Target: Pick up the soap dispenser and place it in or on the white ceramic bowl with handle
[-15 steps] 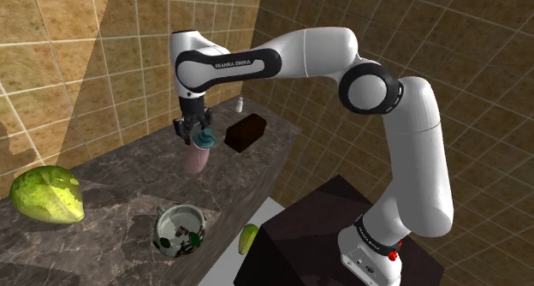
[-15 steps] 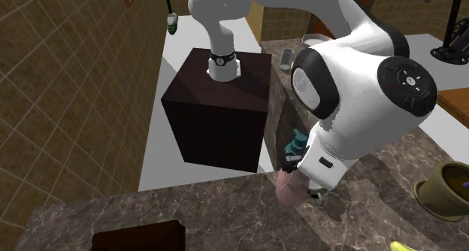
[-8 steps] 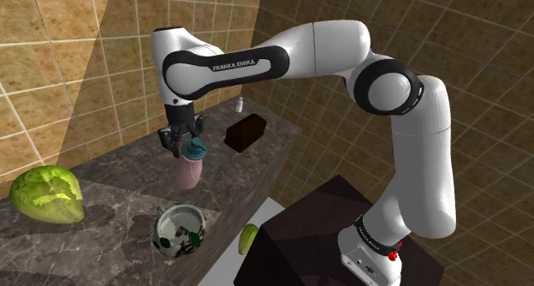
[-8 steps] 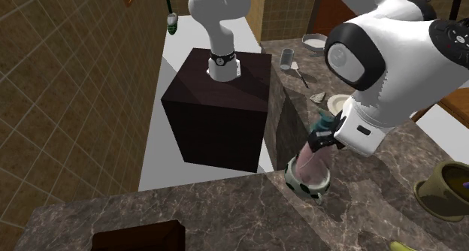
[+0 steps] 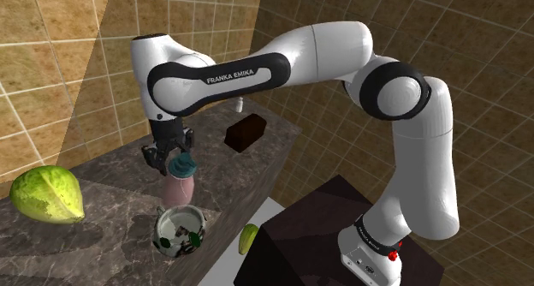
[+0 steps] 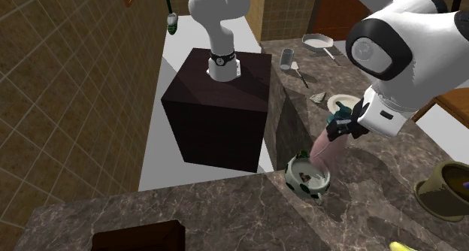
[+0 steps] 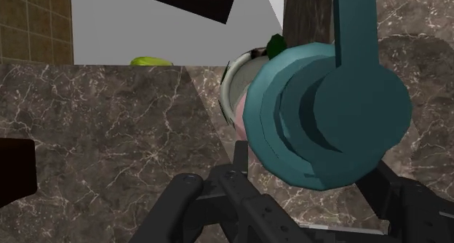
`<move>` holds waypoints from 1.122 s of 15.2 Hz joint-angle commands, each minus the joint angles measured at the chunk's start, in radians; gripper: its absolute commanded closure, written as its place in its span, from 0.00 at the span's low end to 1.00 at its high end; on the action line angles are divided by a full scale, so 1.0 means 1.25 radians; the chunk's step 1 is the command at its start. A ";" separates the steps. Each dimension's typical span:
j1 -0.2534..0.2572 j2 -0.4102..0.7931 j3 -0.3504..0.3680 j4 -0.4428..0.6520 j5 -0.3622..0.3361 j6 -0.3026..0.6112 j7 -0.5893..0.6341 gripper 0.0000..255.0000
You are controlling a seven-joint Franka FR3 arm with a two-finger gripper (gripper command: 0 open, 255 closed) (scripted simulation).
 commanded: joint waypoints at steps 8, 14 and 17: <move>0.004 0.043 -0.007 -0.030 -0.011 0.073 0.001 1.00; 0.008 0.077 -0.013 -0.041 -0.018 0.117 0.002 1.00; 0.010 0.096 -0.017 -0.044 -0.022 0.138 0.002 1.00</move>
